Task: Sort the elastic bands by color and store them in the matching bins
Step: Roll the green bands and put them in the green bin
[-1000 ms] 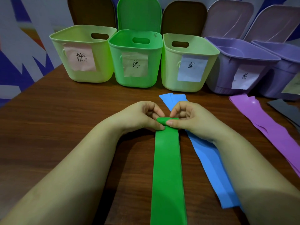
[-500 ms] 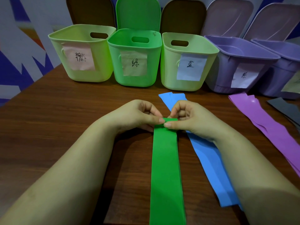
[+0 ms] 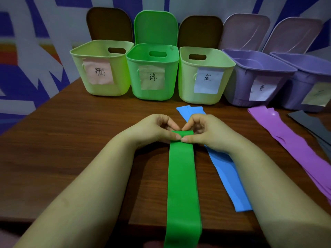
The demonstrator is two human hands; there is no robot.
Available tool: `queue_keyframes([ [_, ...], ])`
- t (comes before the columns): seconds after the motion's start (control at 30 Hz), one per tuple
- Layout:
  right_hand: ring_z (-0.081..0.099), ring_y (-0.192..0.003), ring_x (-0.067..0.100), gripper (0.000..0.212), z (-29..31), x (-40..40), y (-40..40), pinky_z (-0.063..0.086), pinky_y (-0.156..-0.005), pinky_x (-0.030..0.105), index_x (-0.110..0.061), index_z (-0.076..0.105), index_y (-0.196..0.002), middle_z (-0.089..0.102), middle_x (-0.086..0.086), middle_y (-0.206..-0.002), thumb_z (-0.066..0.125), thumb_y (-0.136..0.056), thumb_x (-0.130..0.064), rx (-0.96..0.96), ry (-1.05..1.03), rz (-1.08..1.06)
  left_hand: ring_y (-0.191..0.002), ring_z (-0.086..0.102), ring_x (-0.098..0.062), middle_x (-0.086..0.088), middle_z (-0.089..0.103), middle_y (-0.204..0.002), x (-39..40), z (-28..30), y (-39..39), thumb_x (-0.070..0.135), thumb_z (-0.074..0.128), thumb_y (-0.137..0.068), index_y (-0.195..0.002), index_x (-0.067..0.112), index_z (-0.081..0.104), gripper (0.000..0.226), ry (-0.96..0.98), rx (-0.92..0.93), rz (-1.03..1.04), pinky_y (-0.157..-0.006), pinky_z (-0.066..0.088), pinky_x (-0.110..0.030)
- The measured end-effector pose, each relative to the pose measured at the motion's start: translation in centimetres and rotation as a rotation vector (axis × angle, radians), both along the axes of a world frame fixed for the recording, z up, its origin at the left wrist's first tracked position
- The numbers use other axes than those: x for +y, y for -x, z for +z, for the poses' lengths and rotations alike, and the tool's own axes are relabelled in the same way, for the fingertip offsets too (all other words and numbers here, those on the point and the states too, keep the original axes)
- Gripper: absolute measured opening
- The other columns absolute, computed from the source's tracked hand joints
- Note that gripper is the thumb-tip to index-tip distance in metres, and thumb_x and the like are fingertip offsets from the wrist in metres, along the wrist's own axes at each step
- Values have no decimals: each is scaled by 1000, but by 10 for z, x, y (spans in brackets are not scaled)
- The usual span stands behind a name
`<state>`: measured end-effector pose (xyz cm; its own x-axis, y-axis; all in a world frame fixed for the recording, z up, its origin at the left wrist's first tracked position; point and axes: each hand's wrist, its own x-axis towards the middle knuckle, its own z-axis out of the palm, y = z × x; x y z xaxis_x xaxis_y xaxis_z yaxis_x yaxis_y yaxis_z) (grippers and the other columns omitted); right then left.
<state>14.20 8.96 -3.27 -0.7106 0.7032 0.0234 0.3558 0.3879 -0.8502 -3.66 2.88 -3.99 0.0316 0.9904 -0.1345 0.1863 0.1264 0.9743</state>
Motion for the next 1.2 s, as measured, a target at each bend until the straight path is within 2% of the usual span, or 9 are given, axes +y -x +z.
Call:
queue_keyframes([
  [0.23,51,-73,6,30,7,2,9,44,-71,27,-29,53,-74,61,-7,-85,81,-72,-16,-268,-264,-37,-56,61,-5,-2,59,-69,-5,2,-10,-8,72,-75,-82,10,60,22,18,54,88,-58,50,-15],
  [0.4,55,-88,14,31,19,-1,14,46,-79,31,-30,51,-75,56,-8,-88,80,-73,-19,-389,-292,-15,-73,58,-20,-7,60,-75,-19,2,-22,-3,77,-71,-80,11,62,23,-50,73,226,-76,51,-31],
  [0.53,62,-95,18,23,20,-12,1,50,-86,35,-27,59,-80,66,5,-103,80,-73,-21,-229,-117,-30,-76,60,-23,-14,64,-82,-33,-1,-30,-2,77,-71,-78,13,62,22,-129,65,291,-77,52,-33],
  [0.63,61,-92,19,2,14,-27,-7,52,-83,32,-22,64,-90,64,9,-101,65,-89,-21,-8,95,-68,-76,61,-19,-10,65,-81,-46,-2,-32,1,78,-72,-77,16,63,22,-200,64,319,-77,53,-34],
  [0.73,64,-91,22,8,5,-38,-9,54,-82,31,-23,64,-96,64,13,-100,58,-93,-27,59,126,-142,-76,62,-22,-10,66,-80,-54,-1,-31,2,79,-70,-74,19,64,23,-255,66,344,-81,53,-40],
  [0.83,64,-82,16,4,5,-44,-7,52,-69,20,-23,65,-93,67,12,-94,61,-91,-21,149,104,-181,-84,67,-35,-19,68,-87,-57,0,-32,2,80,-69,-72,21,65,25,-288,50,382,-82,56,-45],
  [0.97,65,-82,16,9,2,-46,-6,53,-73,26,-24,66,-92,68,11,-91,65,-88,-16,228,80,-214,-78,61,-19,-5,65,-85,-54,-3,-34,-1,79,-69,-82,20,63,29,-281,10,379,-79,53,-35],
  [1.07,66,-86,21,13,-2,-48,-8,55,-84,36,-21,66,-93,68,9,-88,67,-86,-10,287,107,-239,-80,66,-14,-8,68,-95,-53,-6,-33,0,75,-74,-97,12,62,29,-199,-120,320,-72,55,-22],
  [1.2,67,-87,24,17,-3,-51,-12,56,-86,39,-23,68,-91,69,11,-93,70,-83,-8,332,86,-253,-70,67,-5,-4,70,-86,-56,-7,-33,0,70,-79,-104,6,63,26,-192,-138,245,-60,50,-15],
])
